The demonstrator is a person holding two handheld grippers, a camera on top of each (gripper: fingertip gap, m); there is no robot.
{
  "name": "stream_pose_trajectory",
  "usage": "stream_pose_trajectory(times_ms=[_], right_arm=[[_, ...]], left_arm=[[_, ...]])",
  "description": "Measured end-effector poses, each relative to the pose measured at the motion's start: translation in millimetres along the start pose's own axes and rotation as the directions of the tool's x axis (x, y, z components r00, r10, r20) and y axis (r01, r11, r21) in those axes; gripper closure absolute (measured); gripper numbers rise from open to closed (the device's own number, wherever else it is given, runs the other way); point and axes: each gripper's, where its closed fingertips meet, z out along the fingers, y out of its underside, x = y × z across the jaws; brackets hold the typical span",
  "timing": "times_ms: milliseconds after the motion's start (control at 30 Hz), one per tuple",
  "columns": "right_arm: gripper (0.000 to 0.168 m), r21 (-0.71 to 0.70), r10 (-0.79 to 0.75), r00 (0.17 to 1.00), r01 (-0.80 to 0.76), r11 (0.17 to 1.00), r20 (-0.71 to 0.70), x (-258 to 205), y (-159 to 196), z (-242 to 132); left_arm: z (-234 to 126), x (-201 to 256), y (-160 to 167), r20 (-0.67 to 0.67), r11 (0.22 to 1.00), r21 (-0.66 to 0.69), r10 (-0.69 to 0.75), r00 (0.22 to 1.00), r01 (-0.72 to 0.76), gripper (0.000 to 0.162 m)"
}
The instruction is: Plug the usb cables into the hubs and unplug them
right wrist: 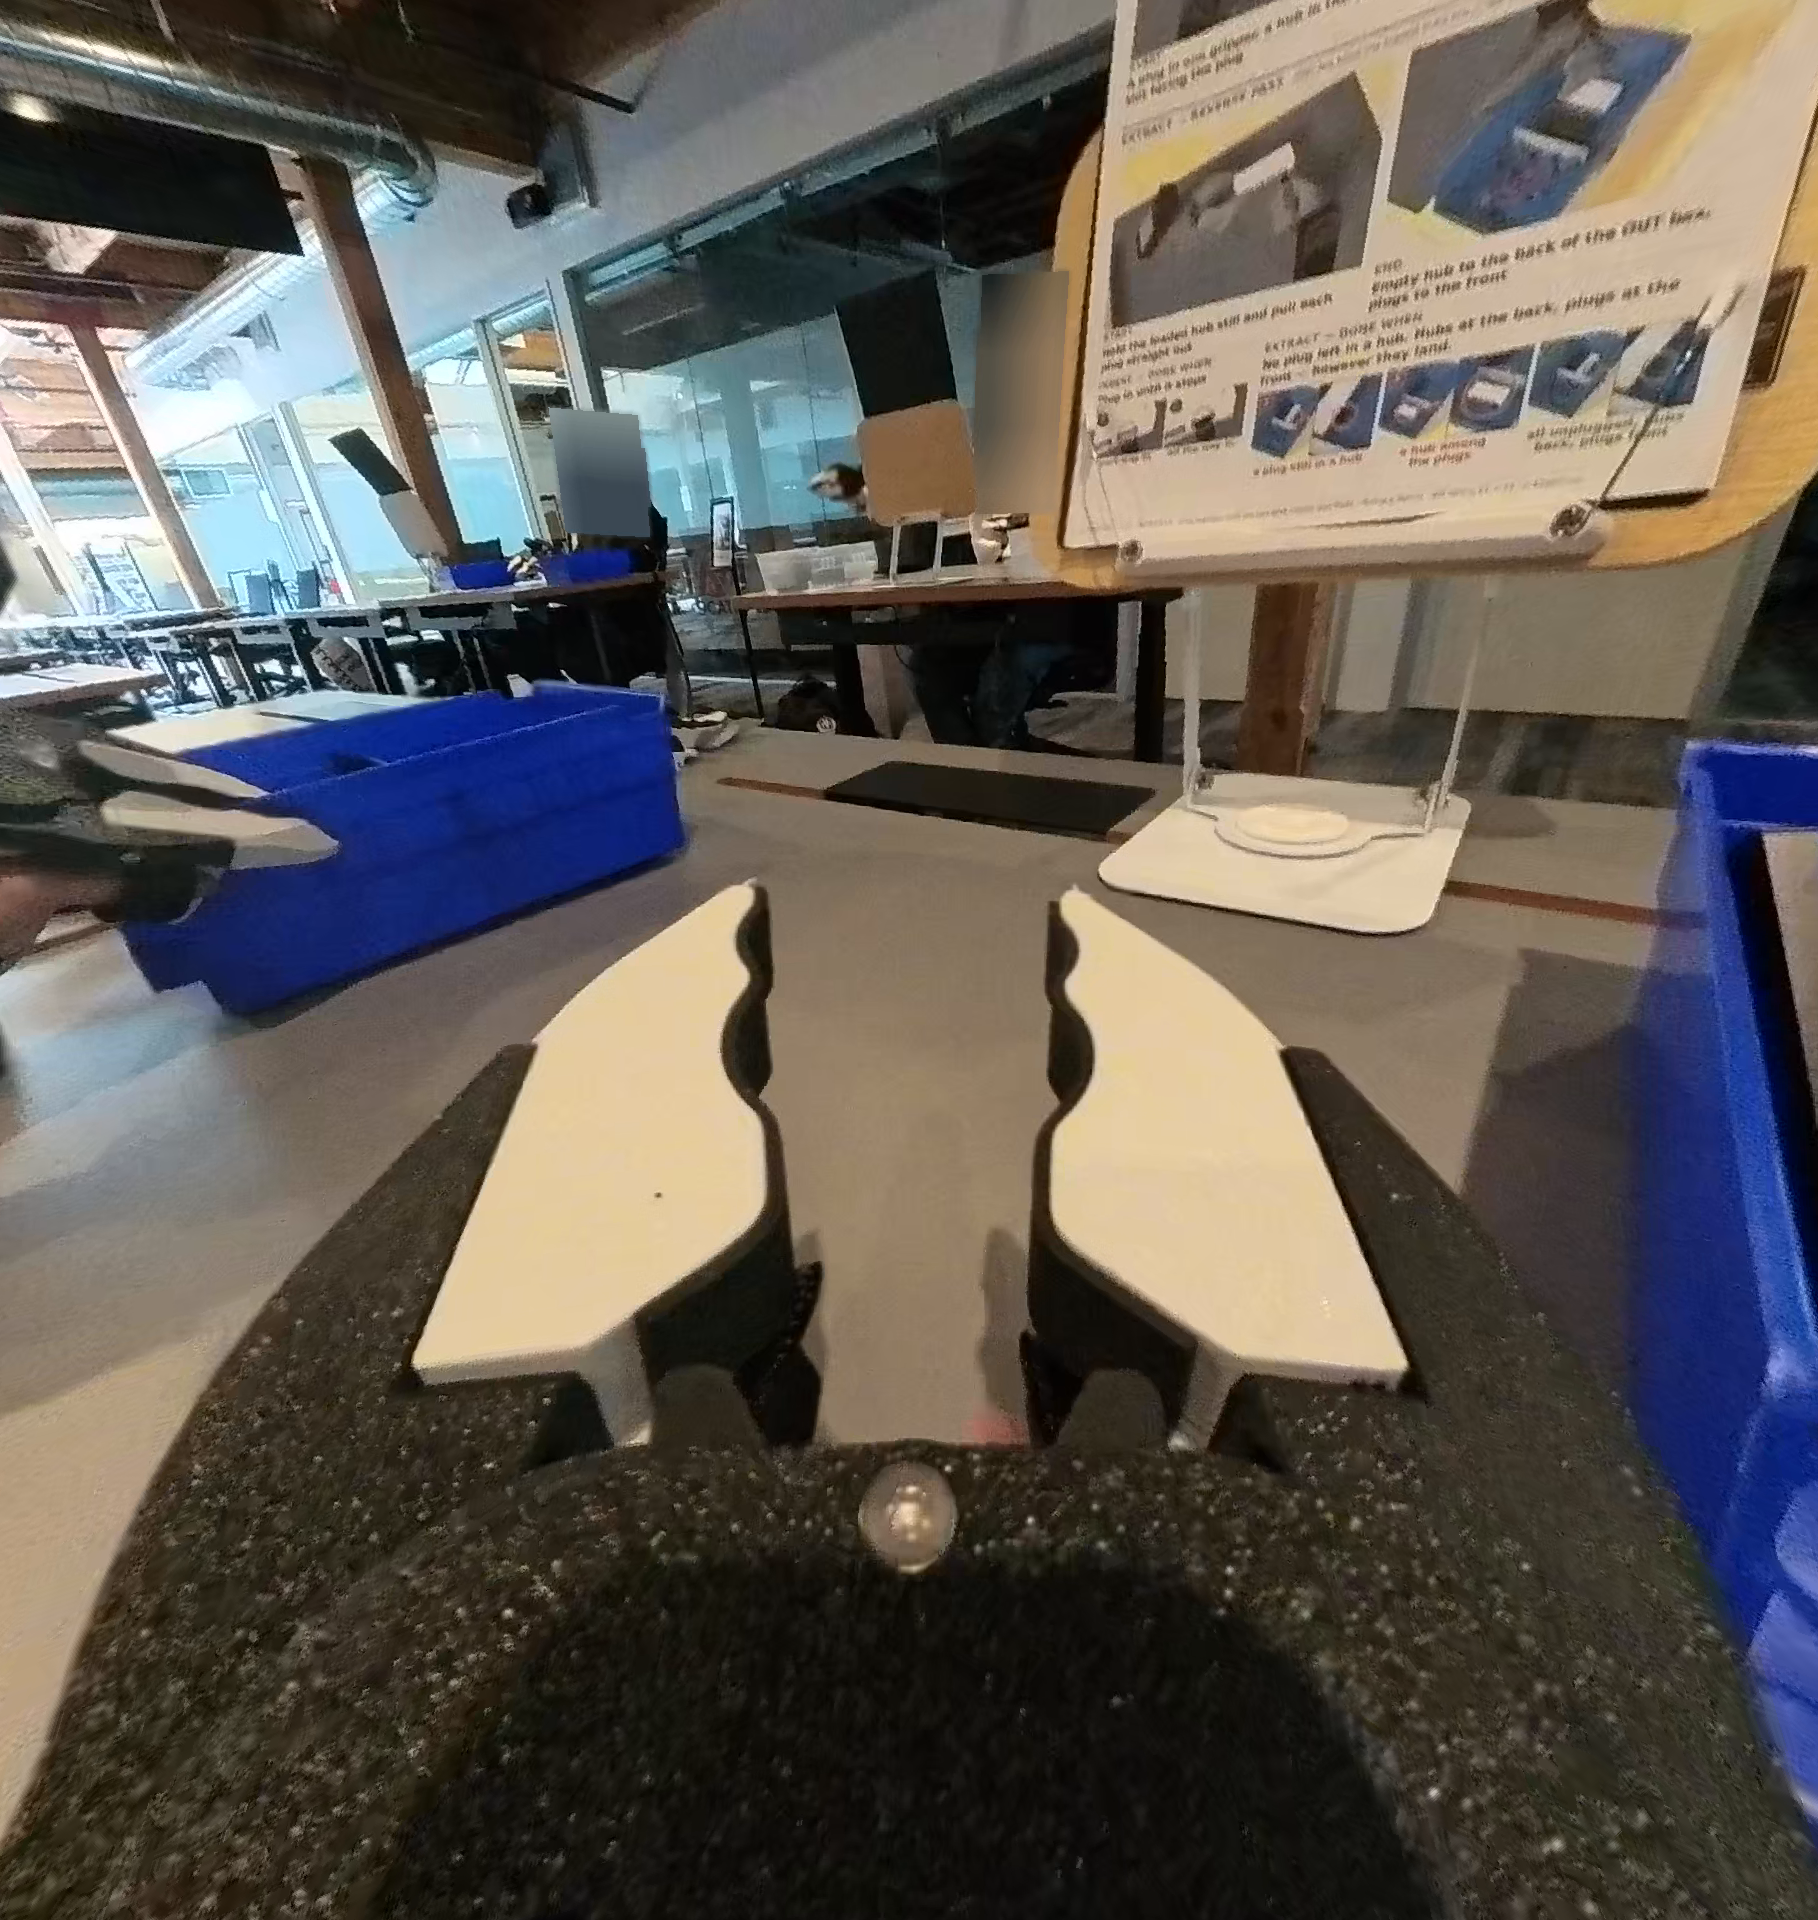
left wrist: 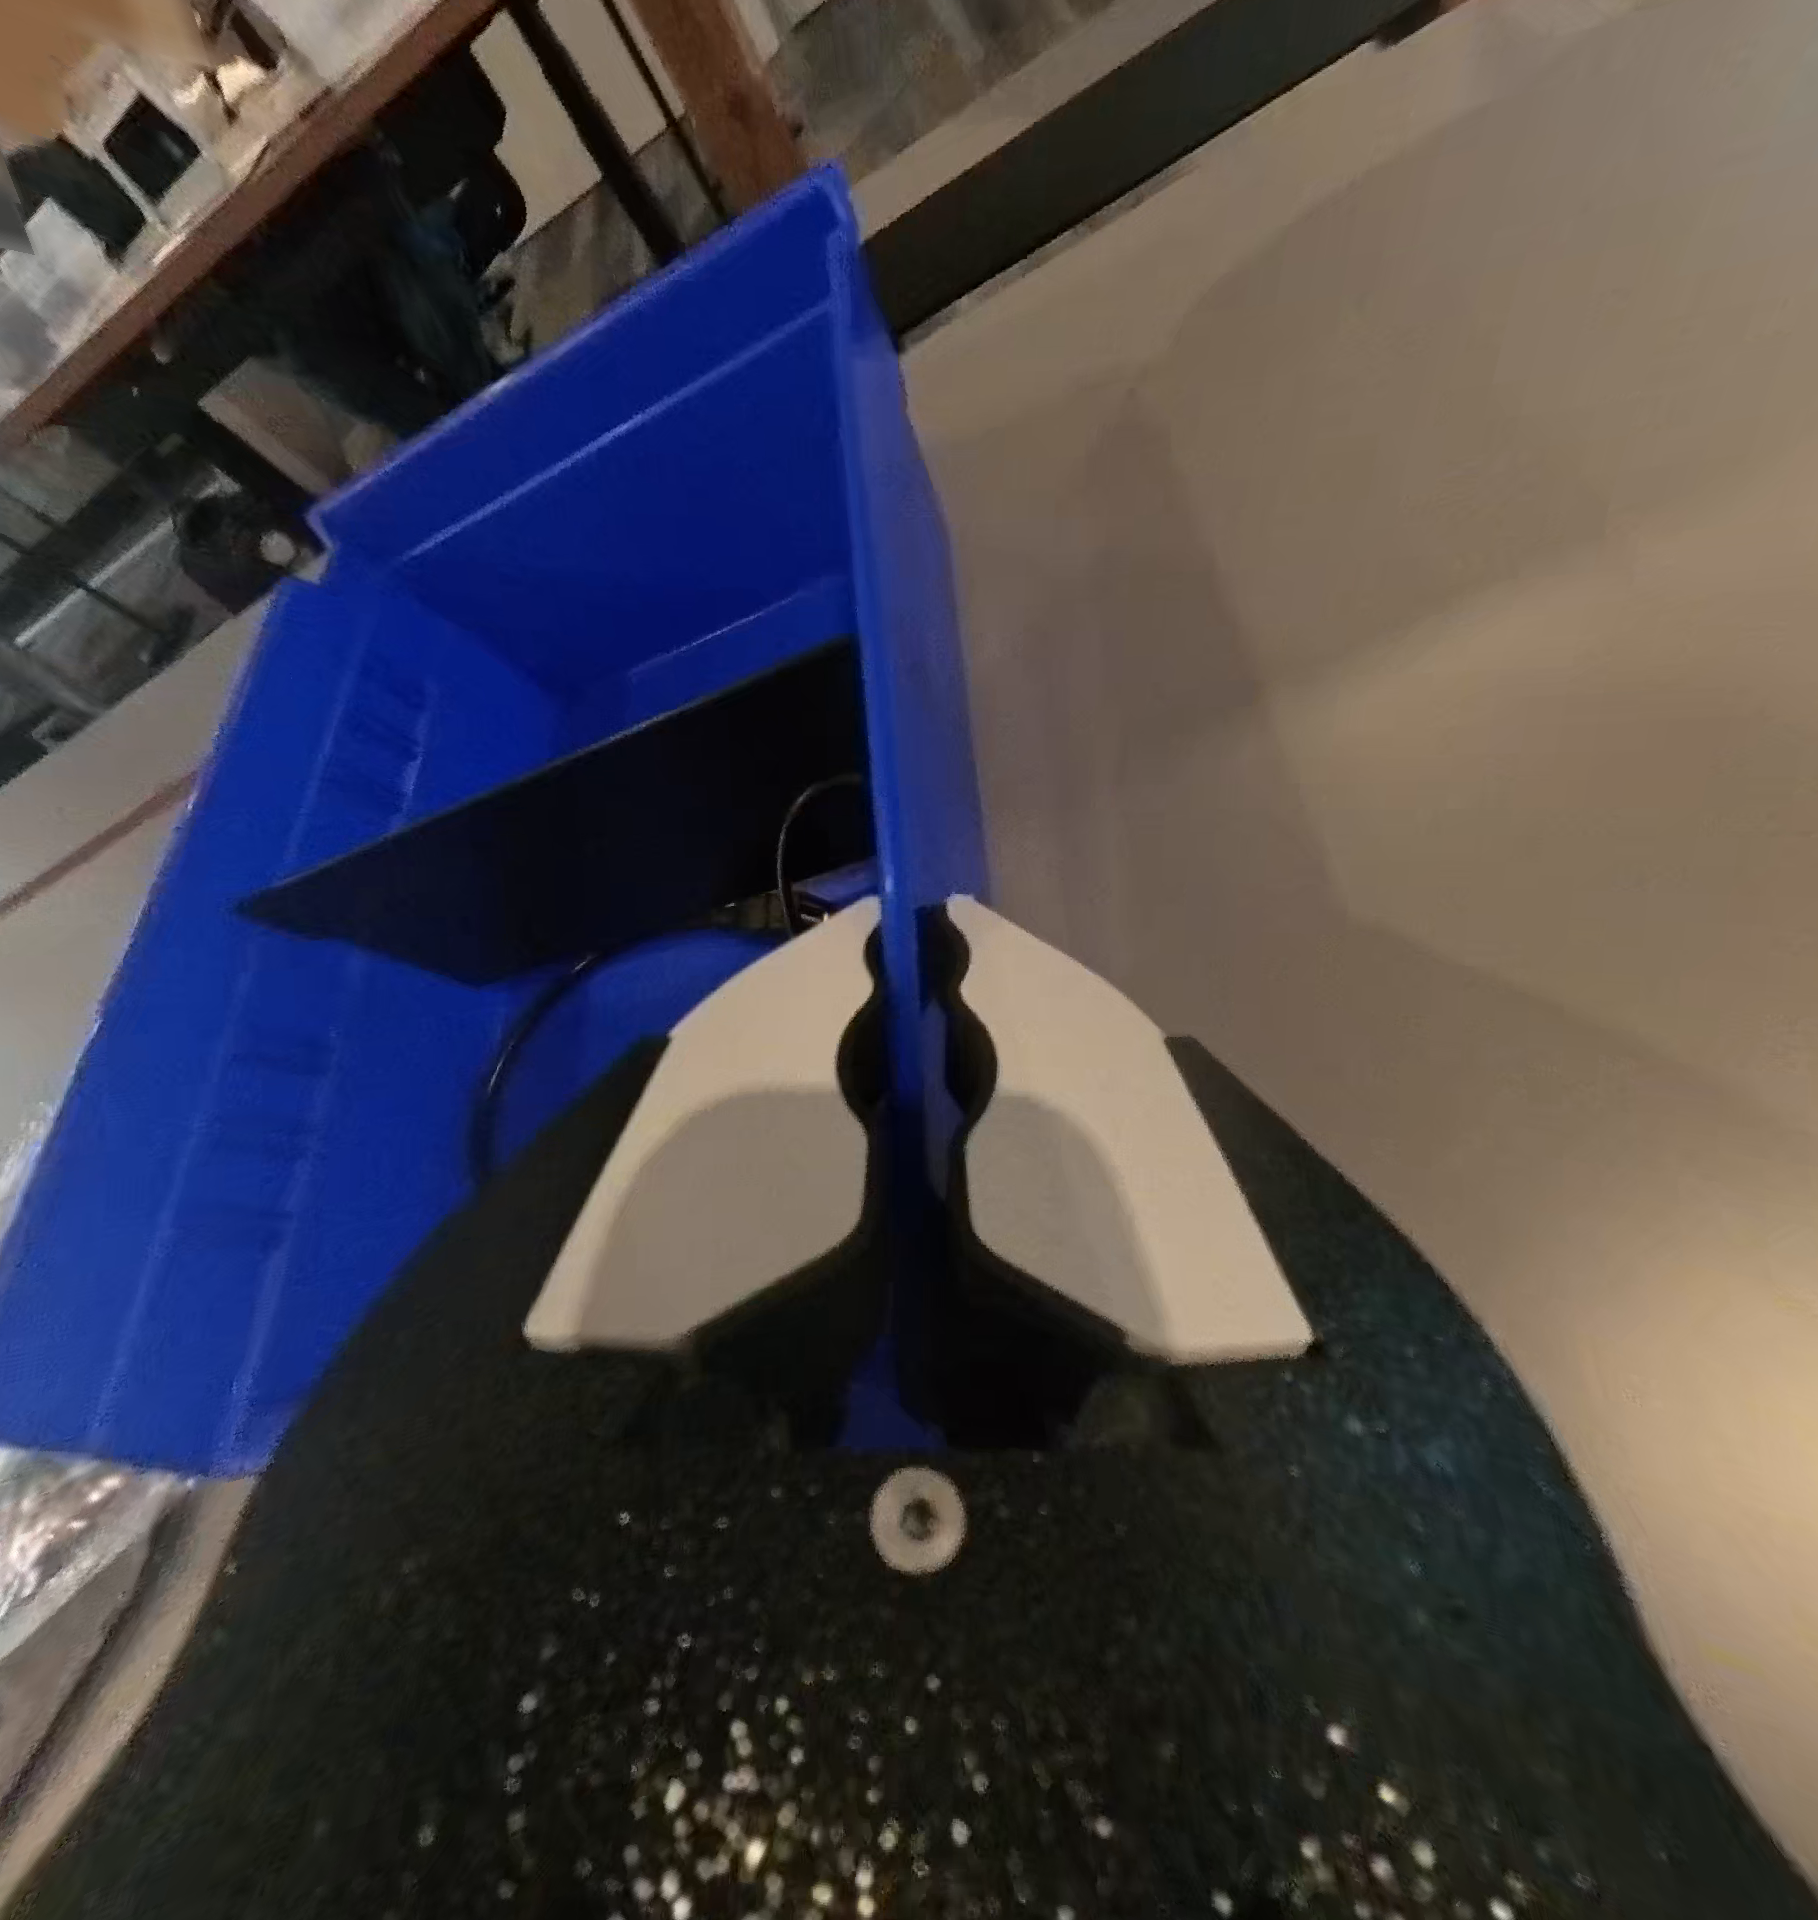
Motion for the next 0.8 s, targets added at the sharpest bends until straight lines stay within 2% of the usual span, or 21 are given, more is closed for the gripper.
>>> stream_pose_trajectory(times_ms=[100, 167, 333, 533, 633, 800], right_arm=[[0.130, 0.033, -0.041, 0.999, 0.041, 0.999, -0.012, 1, -6, -3], [0.147, 0.031, -0.072, 0.997, 0.073, 0.997, -0.023, 3, -6, -6], [0.144, 0.053, -0.045, 0.997, 0.049, 0.997, -0.069, 12, -9, -9], [0.142, 0.101, -0.052, 0.987, 0.068, 0.993, -0.151, 24, -18, -18], [0.150, 0.105, -0.053, 0.987, 0.069, 0.992, -0.155, 26, -19, -20], [0.151, 0.103, -0.058, 0.983, 0.077, 0.992, -0.174, 29, -19, -21]], left_arm=[[-18, 12, -9, -0.051, 0.995, 0.075, 0.072, 0.996, -0.068, 0.157], [-34, 25, -20, -0.107, 0.984, 0.155, 0.110, 0.988, -0.093, 0.157], [-74, 70, -37, -0.304, 0.944, 0.289, 0.245, 0.921, -0.157, 0.157], [-104, 125, -35, -0.478, 0.877, 0.425, 0.426, 0.768, -0.223, 0.157], [-122, 149, -34, -0.518, 0.818, 0.521, 0.531, 0.671, -0.245, 0.158], [-151, 180, -32, -0.597, 0.759, 0.619, 0.621, 0.508, -0.200, 0.158]])
